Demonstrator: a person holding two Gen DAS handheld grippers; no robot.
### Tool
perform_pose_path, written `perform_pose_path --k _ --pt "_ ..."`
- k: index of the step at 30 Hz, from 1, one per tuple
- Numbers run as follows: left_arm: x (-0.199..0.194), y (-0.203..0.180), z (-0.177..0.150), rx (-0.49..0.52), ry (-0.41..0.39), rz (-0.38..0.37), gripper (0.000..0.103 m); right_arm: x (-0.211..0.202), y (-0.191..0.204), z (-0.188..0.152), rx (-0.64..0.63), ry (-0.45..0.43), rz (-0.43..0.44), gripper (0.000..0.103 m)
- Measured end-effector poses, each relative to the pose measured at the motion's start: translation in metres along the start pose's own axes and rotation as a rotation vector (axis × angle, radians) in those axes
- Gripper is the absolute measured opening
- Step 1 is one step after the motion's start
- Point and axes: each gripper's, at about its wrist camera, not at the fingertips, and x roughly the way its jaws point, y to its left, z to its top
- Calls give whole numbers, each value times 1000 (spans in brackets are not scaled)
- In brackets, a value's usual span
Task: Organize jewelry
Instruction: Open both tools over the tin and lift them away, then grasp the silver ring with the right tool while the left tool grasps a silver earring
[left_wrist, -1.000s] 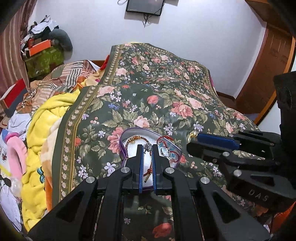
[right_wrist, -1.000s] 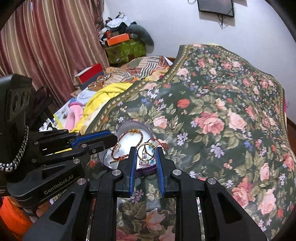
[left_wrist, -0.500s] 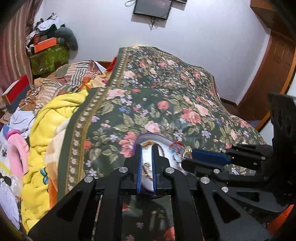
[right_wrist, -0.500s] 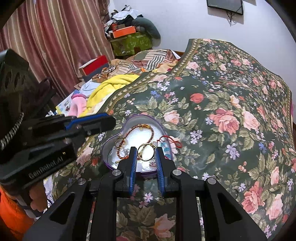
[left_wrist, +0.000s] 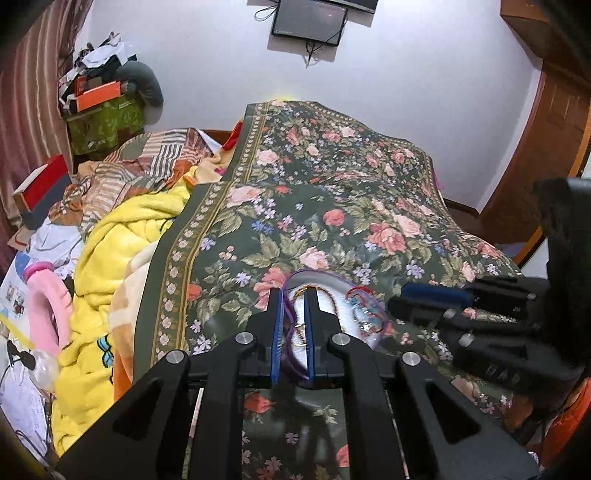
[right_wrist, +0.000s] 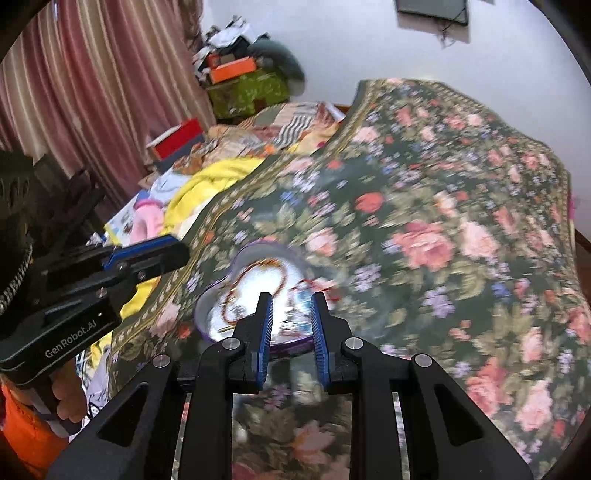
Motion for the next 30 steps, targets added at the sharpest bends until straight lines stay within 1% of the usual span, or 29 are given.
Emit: perform_pose_path --k 6,10,12,13,14,16,20,23,26,28,29,30 --pt "-8 -20 5 34 -18 -24 8 -38 -27 2 36 -71 -89 19" --pt "-9 -39 6 62 -14 -45 8 -59 -47 -4 60 -95 -145 19" --pt "-9 -48 5 78 -12 -52 11 -67 -57 -8 76 -99 -163 19" --pt "-9 -53 5 86 -11 -59 15 -71 -63 -12 87 -98 -172 19" --pt "-9 -59 4 96 -10 -66 18 -72 -67 -14 94 -96 -179 19" --pt "-8 -68 2 115 -6 -74 20 -75 -74 -21 106 -86 -194 19" --pt "-2 -82 -3 138 19 -96 21 -69 -87 -34 128 -47 -207 19" --pt "7 -92 -7 153 52 -118 21 -63 -94 -42 141 -19 -201 20" --pt "15 -101 -13 172 73 -124 21 -52 -97 -50 147 19 -193 20" --pt "20 -104 -17 179 81 -123 21 -43 -95 -56 144 45 -187 25" --pt "23 -104 -18 178 88 -125 21 -39 -94 -59 141 58 -184 32" --pt "26 -104 -20 175 94 -128 21 -35 -94 -61 138 65 -184 36"
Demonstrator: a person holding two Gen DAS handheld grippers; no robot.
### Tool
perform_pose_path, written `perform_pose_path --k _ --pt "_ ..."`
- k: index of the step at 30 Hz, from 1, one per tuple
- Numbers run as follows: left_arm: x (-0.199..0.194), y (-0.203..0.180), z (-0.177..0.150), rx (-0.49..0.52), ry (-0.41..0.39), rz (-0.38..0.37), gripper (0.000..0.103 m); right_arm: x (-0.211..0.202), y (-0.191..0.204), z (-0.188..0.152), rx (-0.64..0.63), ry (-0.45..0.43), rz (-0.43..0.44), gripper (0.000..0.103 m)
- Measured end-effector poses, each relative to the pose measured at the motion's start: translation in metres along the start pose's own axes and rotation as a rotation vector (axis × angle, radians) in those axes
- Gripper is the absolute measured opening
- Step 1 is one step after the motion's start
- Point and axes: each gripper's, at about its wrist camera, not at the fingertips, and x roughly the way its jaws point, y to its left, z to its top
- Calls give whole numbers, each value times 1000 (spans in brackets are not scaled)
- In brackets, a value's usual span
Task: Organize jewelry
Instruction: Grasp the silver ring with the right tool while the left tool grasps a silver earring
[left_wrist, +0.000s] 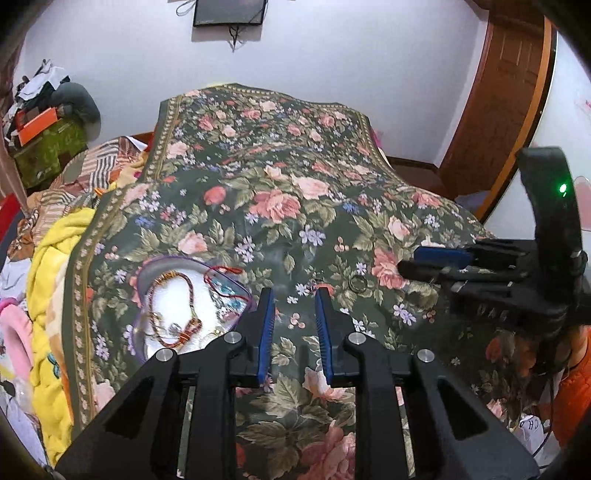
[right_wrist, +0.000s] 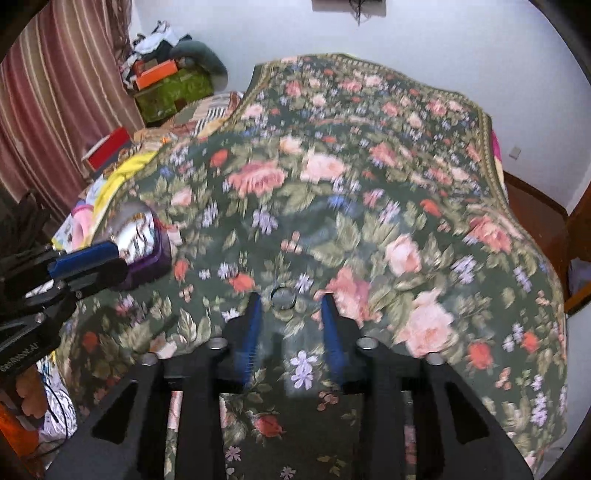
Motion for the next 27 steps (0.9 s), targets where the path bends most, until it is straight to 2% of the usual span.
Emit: perform_pose_path --k 6,14,16,19,24,27 --pt "17 4 -6 -21 41 -19 21 26 4 -3 -16 64 1 36" --pt "32 6 -11 -34 71 -32 21 50 7 -2 -31 100 1 36" --pt "35 6 -12 -38 75 -36 21 51 5 -4 -22 86 1 35" --pt "36 5 -13 -39 84 -39 21 50 3 -4 -10 80 -5 20" --pt "40 -2 -11 -24 99 -47 22 41 -2 -3 26 63 14 19" --pt "44 -6 -7 -12 102 -43 31 24 -5 -2 50 14 18 19"
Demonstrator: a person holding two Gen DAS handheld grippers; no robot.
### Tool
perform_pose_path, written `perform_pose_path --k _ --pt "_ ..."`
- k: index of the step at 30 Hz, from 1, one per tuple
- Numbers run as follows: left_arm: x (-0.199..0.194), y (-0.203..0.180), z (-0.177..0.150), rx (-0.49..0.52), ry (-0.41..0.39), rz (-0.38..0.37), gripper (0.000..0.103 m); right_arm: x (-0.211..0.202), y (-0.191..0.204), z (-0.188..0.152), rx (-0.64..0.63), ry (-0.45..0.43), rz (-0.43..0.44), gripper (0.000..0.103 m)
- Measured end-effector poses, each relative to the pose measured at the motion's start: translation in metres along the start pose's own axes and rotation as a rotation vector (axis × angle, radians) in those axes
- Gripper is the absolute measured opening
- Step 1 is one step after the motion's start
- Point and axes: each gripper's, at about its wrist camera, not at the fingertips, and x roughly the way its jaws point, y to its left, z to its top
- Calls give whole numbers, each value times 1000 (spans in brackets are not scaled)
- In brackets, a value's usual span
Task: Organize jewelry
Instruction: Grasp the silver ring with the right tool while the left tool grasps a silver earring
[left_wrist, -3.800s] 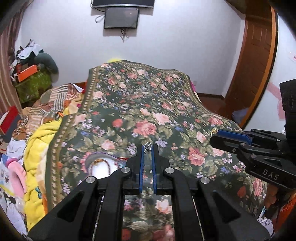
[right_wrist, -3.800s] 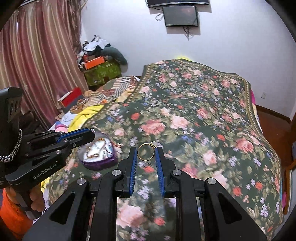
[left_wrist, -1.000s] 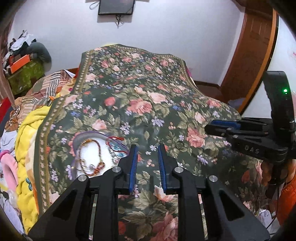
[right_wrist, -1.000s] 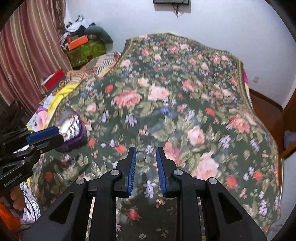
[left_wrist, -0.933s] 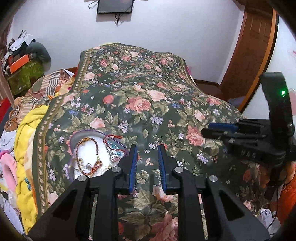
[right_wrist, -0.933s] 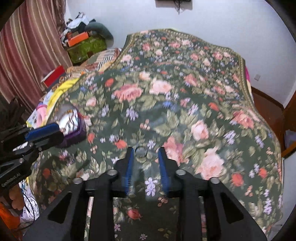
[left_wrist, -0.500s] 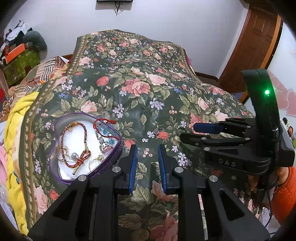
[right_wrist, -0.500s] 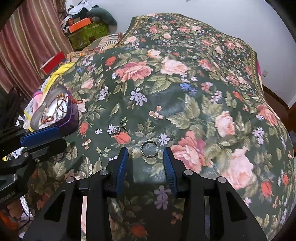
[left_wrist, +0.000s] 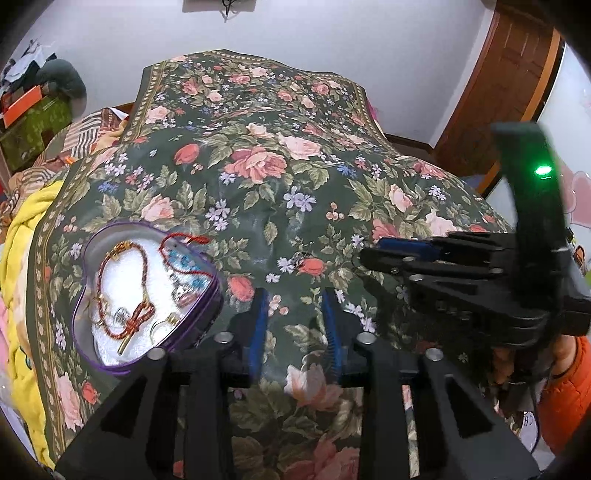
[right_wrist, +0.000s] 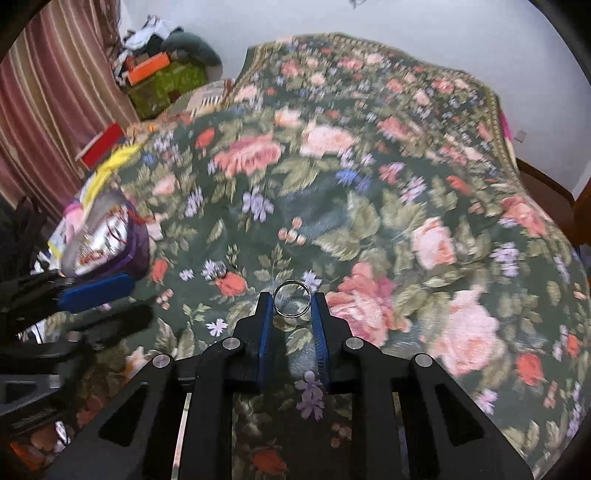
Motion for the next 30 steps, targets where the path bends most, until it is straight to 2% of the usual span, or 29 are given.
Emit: perform_pose_path --k 4,10,19,21,25,30 --pt "8 -7 8 17 8 18 33 -31 -9 -6 36 -81 -9 19" --pt "30 -14 18 45 32 61 33 -53 -21 -10 38 -144 -61 19" --pt "63 -18 23 43 94 112 33 -57 -40 -20 78 -155 -38 19" --pt "65 -20 25 47 92 123 27 -56 -42 -22 81 -153 -37 19" --pt "70 -21 27 52 83 152 8 -59 -45 -24 94 -153 -28 19" --pt "63 -22 26 49 73 132 8 -64 -41 -24 80 -159 -32 19"
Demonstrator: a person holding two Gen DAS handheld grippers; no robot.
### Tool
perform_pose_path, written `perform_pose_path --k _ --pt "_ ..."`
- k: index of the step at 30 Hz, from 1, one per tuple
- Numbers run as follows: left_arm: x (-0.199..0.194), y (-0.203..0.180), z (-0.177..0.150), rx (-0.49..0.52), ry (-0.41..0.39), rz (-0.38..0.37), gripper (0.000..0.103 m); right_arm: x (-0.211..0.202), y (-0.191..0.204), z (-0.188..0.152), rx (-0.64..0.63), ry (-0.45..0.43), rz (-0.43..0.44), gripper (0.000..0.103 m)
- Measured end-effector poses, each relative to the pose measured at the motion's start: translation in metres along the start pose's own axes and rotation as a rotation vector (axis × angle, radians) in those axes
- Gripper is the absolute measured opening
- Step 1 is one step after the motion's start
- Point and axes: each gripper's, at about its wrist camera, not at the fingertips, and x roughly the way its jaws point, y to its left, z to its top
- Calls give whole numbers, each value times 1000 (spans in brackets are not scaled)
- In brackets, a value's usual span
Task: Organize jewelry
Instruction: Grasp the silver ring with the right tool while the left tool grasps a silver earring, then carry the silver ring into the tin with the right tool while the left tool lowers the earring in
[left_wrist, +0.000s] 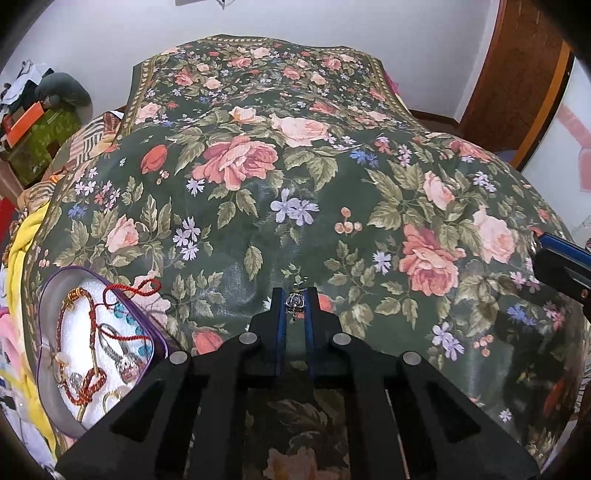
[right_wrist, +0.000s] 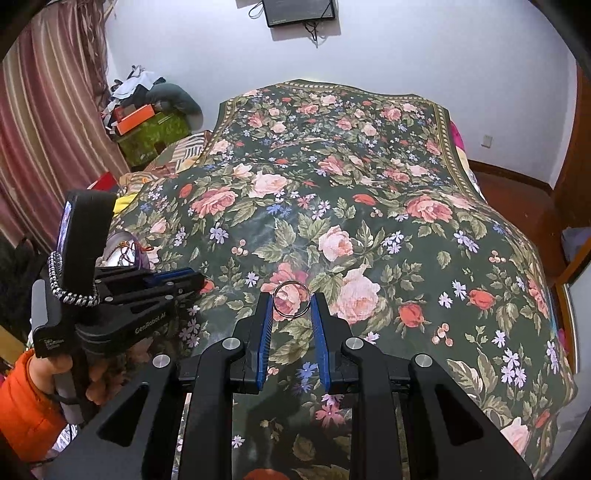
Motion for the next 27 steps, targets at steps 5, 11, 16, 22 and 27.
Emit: perform_pose_path --k 5,11,16,22,27 --pt "-23 0 -3 -11 -44 -22 8 -5 8 5 -15 -13 -2 19" --pt "-64 14 -2 -36 -142 5 8 -11 26 16 -47 -40 7 19" --pt "-98 38 -4 -79 -213 20 8 -15 51 30 -78 -75 42 19" --pt "-136 66 -8 -109 -291 46 8 -15 93 43 -139 -109 95 19" --pt "-163 85 -15 -134 -345 75 8 -12 125 51 -176 -123 146 19"
